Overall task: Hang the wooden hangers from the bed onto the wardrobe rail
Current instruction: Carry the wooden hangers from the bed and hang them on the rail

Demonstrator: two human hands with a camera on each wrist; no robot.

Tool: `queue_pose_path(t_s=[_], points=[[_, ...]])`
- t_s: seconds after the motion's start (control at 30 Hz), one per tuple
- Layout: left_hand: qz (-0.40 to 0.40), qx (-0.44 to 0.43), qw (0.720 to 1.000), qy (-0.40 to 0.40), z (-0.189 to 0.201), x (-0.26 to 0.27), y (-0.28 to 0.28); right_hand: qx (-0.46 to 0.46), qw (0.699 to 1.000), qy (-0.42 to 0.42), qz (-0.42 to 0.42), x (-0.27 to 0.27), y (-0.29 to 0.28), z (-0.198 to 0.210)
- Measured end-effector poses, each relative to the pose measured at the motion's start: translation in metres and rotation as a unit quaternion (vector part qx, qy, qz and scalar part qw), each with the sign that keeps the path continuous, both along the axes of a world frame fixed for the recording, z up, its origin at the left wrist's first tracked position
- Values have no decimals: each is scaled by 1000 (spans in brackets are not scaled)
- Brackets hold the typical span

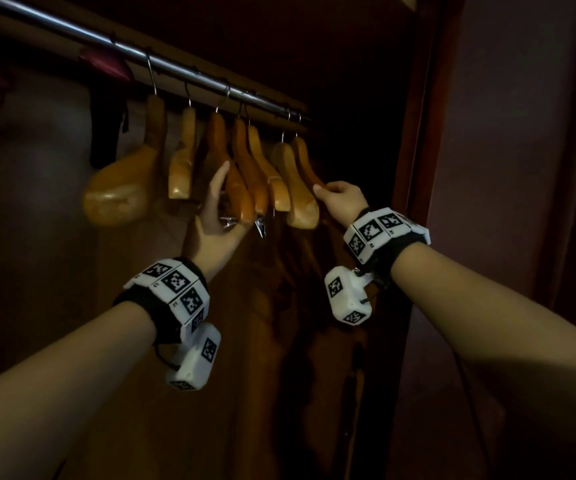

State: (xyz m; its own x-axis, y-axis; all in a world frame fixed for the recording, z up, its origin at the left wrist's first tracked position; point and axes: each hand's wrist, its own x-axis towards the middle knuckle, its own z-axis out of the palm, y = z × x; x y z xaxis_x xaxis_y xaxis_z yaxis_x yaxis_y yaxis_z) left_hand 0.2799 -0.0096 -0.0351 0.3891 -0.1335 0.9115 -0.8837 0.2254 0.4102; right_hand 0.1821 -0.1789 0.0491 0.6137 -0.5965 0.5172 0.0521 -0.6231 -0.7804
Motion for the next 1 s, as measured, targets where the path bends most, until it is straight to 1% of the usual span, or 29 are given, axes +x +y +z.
queue_pose_path(t_s=[0.07, 0.13, 0.2, 0.23, 0.3, 0.4, 0.47, 0.57, 0.67, 0.77, 0.9, 1.0], points=[[-23, 15, 999, 47, -6, -8, -4, -24, 1000, 11, -16, -12, 7, -6], [-10, 19, 997, 79, -12, -18, -7, -40, 998, 23, -39, -26, 14, -15], [10, -6, 993, 119, -19, -30, -9, -54, 996, 27, -59, -41, 20, -24], [5, -25, 989, 144, -24, -37, -10, -55, 996, 24, -62, -49, 23, -29], [-13, -53, 983, 177, -35, -48, -16, -49, 997, 15, -53, -63, 28, -39], [-36, -64, 972, 224, -52, -72, -28, -34, 999, 6, -27, -85, 33, -57], [-67, -56, 961, 261, -59, -94, -42, -24, 1000, -2, -10, -106, 31, -69], [-101, -32, 955, 276, -57, -135, -71, -2, 1000, -23, 12, -151, 20, -80], [-146, -27, 953, 264, -50, -191, -108, 7, 999, -37, -15, -211, -3, -84], [-201, -16, 945, 257, -48, -271, -151, 19, 996, -50, -69, -292, -39, -91], [-295, 11, 911, 288, -64, -398, -221, 44, 987, -38, -147, -426, -96, -114], [-350, 47, 882, 312, -82, -501, -275, 82, 972, -32, -220, -537, -138, -137]])
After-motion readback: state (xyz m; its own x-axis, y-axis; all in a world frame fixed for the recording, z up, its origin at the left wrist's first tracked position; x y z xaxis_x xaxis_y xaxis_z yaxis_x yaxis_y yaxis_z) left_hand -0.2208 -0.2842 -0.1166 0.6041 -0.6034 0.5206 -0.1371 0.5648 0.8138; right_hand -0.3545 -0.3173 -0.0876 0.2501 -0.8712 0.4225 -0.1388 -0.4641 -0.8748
